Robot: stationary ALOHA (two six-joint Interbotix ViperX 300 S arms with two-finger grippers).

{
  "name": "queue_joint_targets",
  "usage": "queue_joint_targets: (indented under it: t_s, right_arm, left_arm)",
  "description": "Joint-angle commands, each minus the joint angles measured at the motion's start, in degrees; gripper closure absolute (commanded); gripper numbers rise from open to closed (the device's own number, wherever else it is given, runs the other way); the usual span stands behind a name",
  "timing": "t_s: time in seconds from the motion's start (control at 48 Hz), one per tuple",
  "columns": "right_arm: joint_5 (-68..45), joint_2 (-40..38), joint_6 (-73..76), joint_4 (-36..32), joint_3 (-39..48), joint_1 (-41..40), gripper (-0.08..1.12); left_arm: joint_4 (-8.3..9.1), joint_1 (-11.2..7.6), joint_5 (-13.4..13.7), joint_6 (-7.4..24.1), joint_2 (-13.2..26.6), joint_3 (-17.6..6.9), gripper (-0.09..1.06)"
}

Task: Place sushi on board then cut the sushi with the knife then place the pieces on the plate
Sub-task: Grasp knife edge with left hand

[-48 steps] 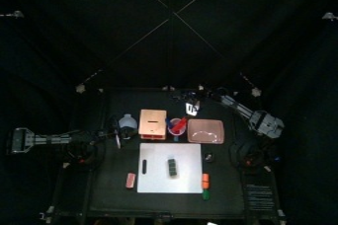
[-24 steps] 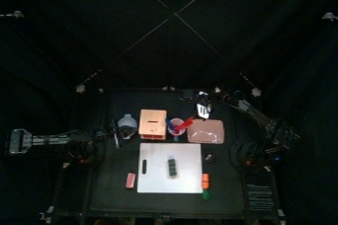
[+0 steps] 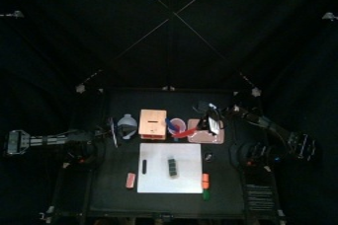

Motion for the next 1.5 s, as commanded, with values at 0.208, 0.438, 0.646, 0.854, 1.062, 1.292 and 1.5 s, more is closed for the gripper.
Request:
queue_joint_targets:
  t_s: [0.208, 0.438, 0.646, 0.854, 1.062, 1.292, 1.5]
  right_arm:
    - [23.99, -10.55, 0.00, 0.79, 12.39, 8.96, 0.70]
    - [37.53, -13.89, -0.70, 5.54, 21.45, 11.25, 0.70]
    - [47.90, -13.01, -0.97, 6.42, 26.63, 16.87, 0.70]
    - [59.41, -12.39, -1.05, 4.83, 31.29, 23.12, 0.70]
    - [67.94, -9.49, -1.14, 4.83, 34.72, 28.56, 0.70]
    - [68.29, -5.10, -1.67, 3.96, 35.33, 29.18, 0.70]
    - [68.12, -3.87, -6.50, 3.87, 35.95, 29.18, 0.70]
  left_arm:
    - [2.64, -5.89, -1.32, 0.09, 0.09, -2.81, 0.99]
    - [2.64, -11.95, -4.31, 0.00, 0.09, -2.46, 0.99]
    - [2.55, -15.12, -5.98, -0.09, 0.09, -1.67, 0.97]
    - [2.37, -15.64, -5.98, -0.26, 0.09, -0.26, 0.90]
    - [2.55, -15.82, -5.63, -0.18, 0.70, 0.09, 0.76]
    - [2.64, -16.35, -3.87, -0.18, 2.11, -0.26, 0.52]
    - [2.64, -17.23, -3.08, -0.18, 4.66, -0.62, 0.29]
